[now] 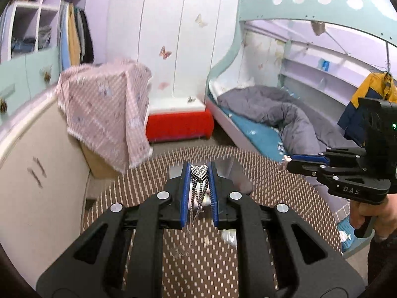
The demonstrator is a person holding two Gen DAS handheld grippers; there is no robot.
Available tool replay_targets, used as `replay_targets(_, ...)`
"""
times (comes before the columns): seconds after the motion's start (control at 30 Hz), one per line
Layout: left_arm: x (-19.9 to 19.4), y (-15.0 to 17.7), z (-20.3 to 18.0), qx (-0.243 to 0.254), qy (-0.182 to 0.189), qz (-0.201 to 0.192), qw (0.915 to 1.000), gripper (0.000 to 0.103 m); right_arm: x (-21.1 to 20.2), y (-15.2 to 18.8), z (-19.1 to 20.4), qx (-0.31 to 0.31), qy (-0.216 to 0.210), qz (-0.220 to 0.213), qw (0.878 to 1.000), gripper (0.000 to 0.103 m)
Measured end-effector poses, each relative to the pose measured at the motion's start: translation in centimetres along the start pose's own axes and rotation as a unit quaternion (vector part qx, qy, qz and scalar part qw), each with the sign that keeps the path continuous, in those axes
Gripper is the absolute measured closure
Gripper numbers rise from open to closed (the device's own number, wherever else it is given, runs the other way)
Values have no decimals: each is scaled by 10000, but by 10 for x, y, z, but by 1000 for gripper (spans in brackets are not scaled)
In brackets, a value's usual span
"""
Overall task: Organize jewelry
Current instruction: 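Lift the silver chain with left gripper while right lifts the bunny charm, then open both grippers over the metal tin, dropping chain and bunny charm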
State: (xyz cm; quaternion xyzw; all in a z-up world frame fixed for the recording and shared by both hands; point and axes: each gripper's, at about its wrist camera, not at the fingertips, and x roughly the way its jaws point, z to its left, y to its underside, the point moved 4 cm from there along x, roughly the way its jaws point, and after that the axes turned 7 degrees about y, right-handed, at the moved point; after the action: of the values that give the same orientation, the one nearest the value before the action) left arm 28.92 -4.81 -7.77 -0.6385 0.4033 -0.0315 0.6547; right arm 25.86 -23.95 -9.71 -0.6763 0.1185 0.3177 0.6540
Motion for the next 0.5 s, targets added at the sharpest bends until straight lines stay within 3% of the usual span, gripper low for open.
replay_targets(0.23, 18, -42, -2, 20, 125, -197, 9997, 89, 16, -43, -1, -91, -42, -127, 9999, 89)
replay_targets(0.5, 23, -79, -9, 73, 243, -469, 9986, 89, 33, -61, -1, -86, -92, -120, 9998, 89)
